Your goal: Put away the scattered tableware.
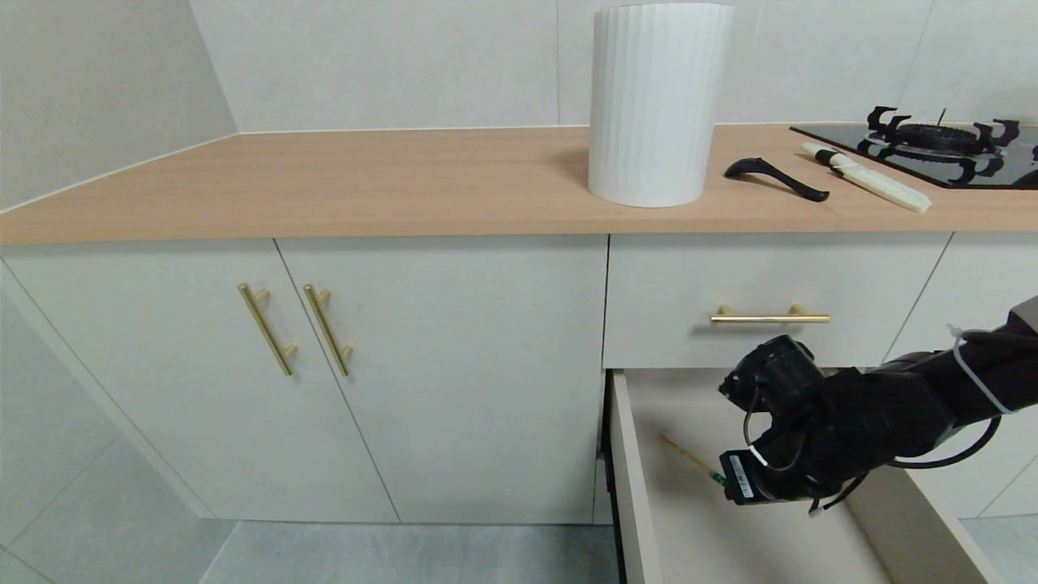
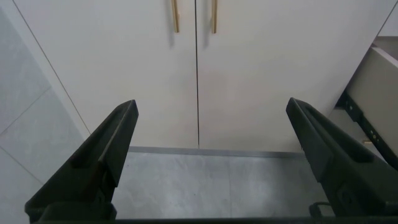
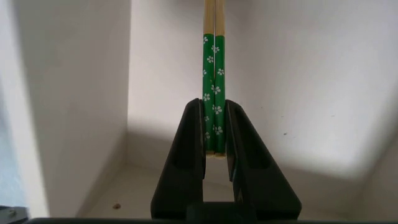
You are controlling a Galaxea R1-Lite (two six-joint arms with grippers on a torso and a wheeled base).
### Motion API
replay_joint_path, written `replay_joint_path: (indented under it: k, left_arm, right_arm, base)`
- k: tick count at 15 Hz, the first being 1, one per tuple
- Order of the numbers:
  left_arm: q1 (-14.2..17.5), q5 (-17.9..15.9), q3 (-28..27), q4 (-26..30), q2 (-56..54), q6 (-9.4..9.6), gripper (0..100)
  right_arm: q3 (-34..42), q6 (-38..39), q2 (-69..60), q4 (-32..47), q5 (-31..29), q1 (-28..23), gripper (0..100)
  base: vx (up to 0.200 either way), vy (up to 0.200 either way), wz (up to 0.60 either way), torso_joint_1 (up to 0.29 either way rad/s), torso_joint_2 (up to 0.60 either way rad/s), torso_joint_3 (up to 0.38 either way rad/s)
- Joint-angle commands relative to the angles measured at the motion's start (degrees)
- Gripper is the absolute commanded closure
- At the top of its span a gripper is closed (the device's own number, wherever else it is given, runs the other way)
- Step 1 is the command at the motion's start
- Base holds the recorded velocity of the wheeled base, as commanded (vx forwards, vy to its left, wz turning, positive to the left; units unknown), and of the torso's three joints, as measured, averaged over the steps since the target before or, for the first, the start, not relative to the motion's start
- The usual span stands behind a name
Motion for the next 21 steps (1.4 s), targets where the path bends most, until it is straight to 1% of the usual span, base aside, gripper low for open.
replay_joint_path:
  k: [1, 7, 11, 14, 16, 21]
  left_arm:
    - [0.0, 0.0, 0.0, 0.0, 0.0, -0.02, 0]
    - [0.0, 0.0, 0.0, 0.0, 0.0, -0.02, 0]
    - [0.0, 0.1, 0.0, 0.0, 0.0, -0.11, 0]
    - [0.0, 0.0, 0.0, 0.0, 0.0, -0.11, 0]
    - [0.0, 0.0, 0.0, 0.0, 0.0, -0.02, 0]
    - [0.0, 0.0, 0.0, 0.0, 0.0, -0.11, 0]
  right_arm:
    - [0.0, 0.1, 2.7, 0.1, -0.2, 1.1, 100]
    - [-0.8, 0.2, 8.8, -1.1, -0.2, 1.2, 100]
    - [-0.4, 3.0, 16.0, -6.5, -0.7, 2.5, 100]
    - [-0.3, 3.1, 17.2, -6.7, -1.7, 3.3, 100]
    - [-0.2, 3.2, 18.1, -7.6, -4.4, 3.4, 100]
    - [-0.2, 3.2, 18.3, -8.0, -4.7, 3.4, 100]
  base:
    - [0.0, 0.0, 0.0, 0.0, 0.0, 0.0]
    - [0.0, 0.0, 0.0, 0.0, 0.0, 0.0]
    - [0.0, 0.0, 0.0, 0.0, 0.0, 0.0]
    - [0.0, 0.0, 0.0, 0.0, 0.0, 0.0]
    - [0.0, 0.0, 0.0, 0.0, 0.0, 0.0]
    - [0.0, 0.0, 0.0, 0.0, 0.0, 0.0]
